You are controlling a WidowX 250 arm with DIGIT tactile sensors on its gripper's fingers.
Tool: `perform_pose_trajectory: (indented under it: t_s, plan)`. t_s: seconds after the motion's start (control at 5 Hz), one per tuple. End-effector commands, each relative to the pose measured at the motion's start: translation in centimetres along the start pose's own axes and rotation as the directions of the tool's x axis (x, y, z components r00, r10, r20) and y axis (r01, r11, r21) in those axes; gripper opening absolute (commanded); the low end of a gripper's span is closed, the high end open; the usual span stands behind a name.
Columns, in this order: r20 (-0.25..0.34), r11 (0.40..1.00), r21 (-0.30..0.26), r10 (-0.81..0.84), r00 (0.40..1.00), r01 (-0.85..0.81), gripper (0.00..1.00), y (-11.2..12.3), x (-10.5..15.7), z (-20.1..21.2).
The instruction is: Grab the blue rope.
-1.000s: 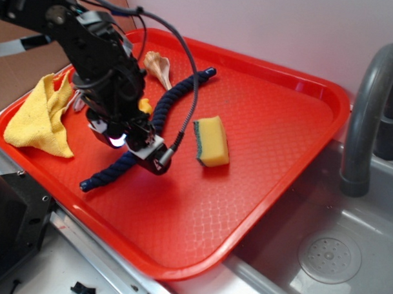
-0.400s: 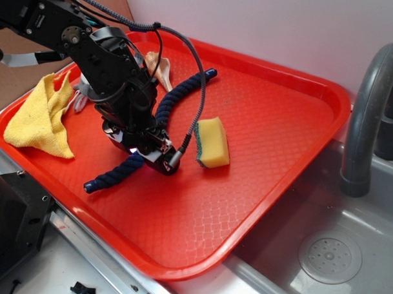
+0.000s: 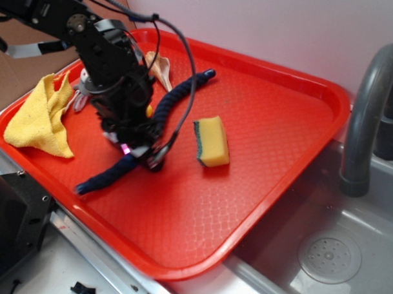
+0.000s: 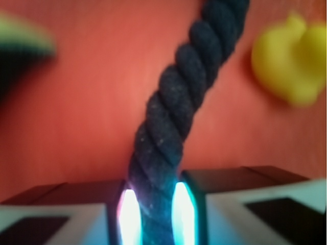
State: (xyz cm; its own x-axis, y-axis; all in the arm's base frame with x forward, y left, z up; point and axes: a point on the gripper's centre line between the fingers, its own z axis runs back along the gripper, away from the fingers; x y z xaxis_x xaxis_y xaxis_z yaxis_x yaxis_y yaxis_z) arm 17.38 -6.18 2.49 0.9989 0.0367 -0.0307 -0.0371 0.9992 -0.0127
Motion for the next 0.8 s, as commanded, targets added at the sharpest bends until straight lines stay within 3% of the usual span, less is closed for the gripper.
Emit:
perform_pose_trajectory:
  t_s: [0.0,0.2,0.4,0.6]
  plan:
    - [0.038,0.999,-0.013,-0.039,0.998,0.04,0.0,-1.1,2.0,10.4]
    - [0.057,0.998,-0.032,-0.052,0.997,0.053,0.0,-1.6,1.0,13.3]
    - [0.124,0.997,-0.049,-0.05,0.991,0.057,0.0,-1.8,-0.6,16.9]
    - [0.105,0.99,-0.142,0.015,0.994,0.0,0.0,-1.6,-1.3,17.2]
